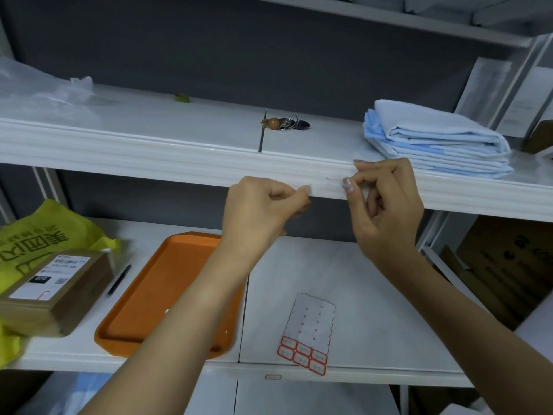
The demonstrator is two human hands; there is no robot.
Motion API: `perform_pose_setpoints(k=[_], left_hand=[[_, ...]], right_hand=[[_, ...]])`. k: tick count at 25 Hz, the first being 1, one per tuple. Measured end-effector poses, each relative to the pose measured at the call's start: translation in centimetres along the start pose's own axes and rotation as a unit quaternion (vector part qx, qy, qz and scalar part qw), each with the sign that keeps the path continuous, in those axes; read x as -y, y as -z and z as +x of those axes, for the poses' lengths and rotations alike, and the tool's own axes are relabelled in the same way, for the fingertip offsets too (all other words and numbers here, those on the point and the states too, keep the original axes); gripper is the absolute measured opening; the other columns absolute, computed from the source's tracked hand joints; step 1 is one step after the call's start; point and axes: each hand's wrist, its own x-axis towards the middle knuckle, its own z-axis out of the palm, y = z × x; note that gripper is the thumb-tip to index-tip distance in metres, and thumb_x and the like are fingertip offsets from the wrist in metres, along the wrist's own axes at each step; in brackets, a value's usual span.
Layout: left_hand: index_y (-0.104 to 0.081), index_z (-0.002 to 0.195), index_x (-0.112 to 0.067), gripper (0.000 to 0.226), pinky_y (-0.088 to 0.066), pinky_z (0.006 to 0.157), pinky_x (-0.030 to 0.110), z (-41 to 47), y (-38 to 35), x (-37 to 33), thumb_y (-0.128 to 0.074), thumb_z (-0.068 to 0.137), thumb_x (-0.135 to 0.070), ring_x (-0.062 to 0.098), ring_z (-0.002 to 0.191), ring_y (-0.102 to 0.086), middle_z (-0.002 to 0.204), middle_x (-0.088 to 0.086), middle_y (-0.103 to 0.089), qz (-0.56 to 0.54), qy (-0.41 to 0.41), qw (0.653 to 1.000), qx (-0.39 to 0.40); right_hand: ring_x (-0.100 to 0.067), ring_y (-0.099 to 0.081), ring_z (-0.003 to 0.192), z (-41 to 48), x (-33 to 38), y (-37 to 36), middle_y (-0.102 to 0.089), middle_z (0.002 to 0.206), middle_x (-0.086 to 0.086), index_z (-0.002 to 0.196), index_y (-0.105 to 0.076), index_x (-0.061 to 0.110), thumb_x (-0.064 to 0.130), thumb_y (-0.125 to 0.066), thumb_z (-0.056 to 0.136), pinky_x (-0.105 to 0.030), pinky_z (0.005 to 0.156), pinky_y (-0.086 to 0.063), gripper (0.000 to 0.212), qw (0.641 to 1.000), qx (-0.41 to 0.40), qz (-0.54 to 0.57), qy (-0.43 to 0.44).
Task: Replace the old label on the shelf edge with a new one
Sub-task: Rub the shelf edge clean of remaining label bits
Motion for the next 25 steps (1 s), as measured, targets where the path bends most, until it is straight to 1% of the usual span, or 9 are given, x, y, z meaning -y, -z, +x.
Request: perform_pose_setpoints(k=[2, 5, 7, 11, 14, 17, 21, 25], left_hand=[[-0.079, 0.077, -0.016, 0.019, -0.055, 0.046, 0.024, 0.0, 0.3, 0.2, -0.070, 0.088, -0.030, 0.003, 0.068, -0.072, 0.072, -0.007, -0.075, -0.025, 0.000, 1.000, 0.012], [-0.079, 0.076, -0.017, 0.020, -0.053, 0.045, 0.020, 0.2, 0.2, -0.1, -0.071, 0.086, -0.032, 0.003, 0.067, -0.072, 0.070, -0.006, -0.075, -0.044, 0.010, 0.999, 0.020], [-0.079, 0.073, -0.015, 0.023, -0.053, 0.045, 0.022, 0.5, -0.2, -0.4, -0.073, 0.084, -0.035, 0.004, 0.065, -0.072, 0.067, -0.005, -0.075, -0.026, 0.014, 0.999, 0.017], [-0.078, 0.067, -0.017, 0.030, -0.058, 0.048, 0.029, 0.6, -0.7, -0.7, -0.074, 0.082, -0.043, 0.007, 0.059, -0.071, 0.061, -0.005, -0.073, 0.003, 0.013, 1.000, -0.006], [-0.077, 0.063, -0.021, 0.033, -0.060, 0.052, 0.036, 0.6, -0.9, -1.1, -0.073, 0.079, -0.049, 0.012, 0.055, -0.070, 0.059, -0.007, -0.072, 0.024, 0.023, 0.999, -0.014], [-0.077, 0.062, -0.020, 0.033, -0.061, 0.051, 0.035, 0.7, -0.9, -1.4, -0.074, 0.078, -0.049, 0.008, 0.054, -0.069, 0.057, -0.008, -0.071, 0.017, 0.036, 0.999, -0.012], [-0.077, 0.062, -0.019, 0.038, -0.061, 0.057, 0.038, 0.8, -1.0, -1.5, -0.073, 0.078, -0.054, 0.013, 0.056, -0.070, 0.057, -0.005, -0.071, 0.049, 0.035, 0.998, -0.013], [-0.077, 0.062, -0.018, 0.044, -0.061, 0.060, 0.038, 0.8, -1.3, -2.0, -0.070, 0.078, -0.058, 0.013, 0.058, -0.070, 0.058, -0.001, -0.071, 0.094, 0.026, 0.995, -0.018]], right_hand=[[-0.009, -0.054, 0.085, 0.0, 0.0, -0.1, -0.063, 0.089, -0.020, 0.079, -0.066, -0.004, 0.007, -0.066, 0.087, -0.014, 0.061, -0.037, 0.014, 1.000, -0.004, 0.003, 0.000], [-0.009, -0.055, 0.089, 0.0, 0.0, -0.1, -0.062, 0.088, -0.019, 0.079, -0.065, -0.003, 0.007, -0.066, 0.088, -0.011, 0.062, -0.036, 0.014, 1.000, -0.005, 0.004, -0.002], [-0.008, -0.053, 0.088, 0.1, 0.0, -0.1, -0.062, 0.089, -0.019, 0.079, -0.065, -0.003, 0.007, -0.066, 0.088, -0.010, 0.062, -0.035, 0.014, 1.000, -0.004, 0.001, -0.005], [-0.011, -0.055, 0.084, 0.1, 0.1, -0.3, -0.062, 0.090, -0.020, 0.079, -0.065, -0.004, 0.009, -0.066, 0.088, -0.008, 0.064, -0.034, 0.015, 1.000, -0.002, -0.004, -0.014], [-0.006, -0.047, 0.079, 0.0, 0.2, -0.3, -0.062, 0.090, -0.020, 0.080, -0.065, -0.004, 0.009, -0.065, 0.088, -0.006, 0.063, -0.031, 0.015, 1.000, -0.006, -0.002, -0.019], [-0.006, -0.046, 0.078, 0.0, 0.2, -0.3, -0.062, 0.090, -0.020, 0.080, -0.066, -0.003, 0.010, -0.065, 0.088, -0.008, 0.062, -0.030, 0.015, 1.000, -0.005, 0.003, -0.023], [-0.007, -0.046, 0.078, 0.0, 0.2, -0.4, -0.062, 0.090, -0.020, 0.080, -0.065, -0.003, 0.010, -0.065, 0.088, -0.008, 0.064, -0.031, 0.016, 1.000, -0.007, 0.005, -0.022], [-0.005, -0.046, 0.078, 0.0, 0.2, -0.3, -0.061, 0.091, -0.019, 0.080, -0.065, -0.003, 0.010, -0.066, 0.088, -0.009, 0.061, -0.032, 0.015, 1.000, -0.005, 0.008, -0.023]])
